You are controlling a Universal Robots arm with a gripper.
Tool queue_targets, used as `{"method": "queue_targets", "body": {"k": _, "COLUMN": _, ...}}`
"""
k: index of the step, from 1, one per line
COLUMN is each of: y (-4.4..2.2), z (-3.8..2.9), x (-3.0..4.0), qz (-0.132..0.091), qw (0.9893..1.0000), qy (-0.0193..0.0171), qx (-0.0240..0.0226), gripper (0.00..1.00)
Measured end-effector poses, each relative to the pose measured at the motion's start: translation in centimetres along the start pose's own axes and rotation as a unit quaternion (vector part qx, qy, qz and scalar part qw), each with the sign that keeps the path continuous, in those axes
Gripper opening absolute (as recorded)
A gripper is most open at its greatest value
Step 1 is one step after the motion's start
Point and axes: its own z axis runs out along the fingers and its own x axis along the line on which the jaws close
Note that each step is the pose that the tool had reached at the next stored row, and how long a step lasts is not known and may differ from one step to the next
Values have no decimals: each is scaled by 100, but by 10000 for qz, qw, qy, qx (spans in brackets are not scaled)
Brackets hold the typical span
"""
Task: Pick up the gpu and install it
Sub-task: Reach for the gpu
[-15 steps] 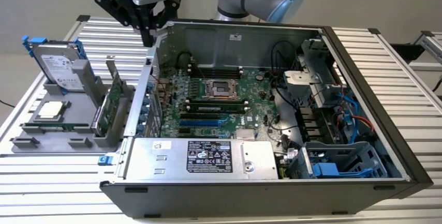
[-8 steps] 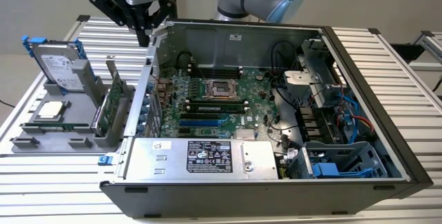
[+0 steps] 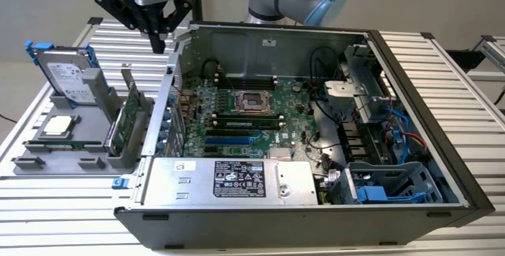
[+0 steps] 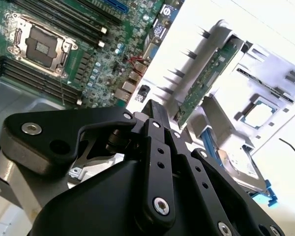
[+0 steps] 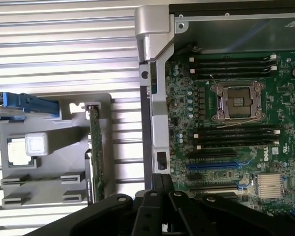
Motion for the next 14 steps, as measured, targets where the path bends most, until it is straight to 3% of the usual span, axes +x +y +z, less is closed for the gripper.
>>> {"method": "queue_targets", "body": {"k": 14, "y": -22, "z": -4, "x": 152, "qz": 0, "qw": 10000, "qy": 0, "qx": 0, "gripper": 0}}
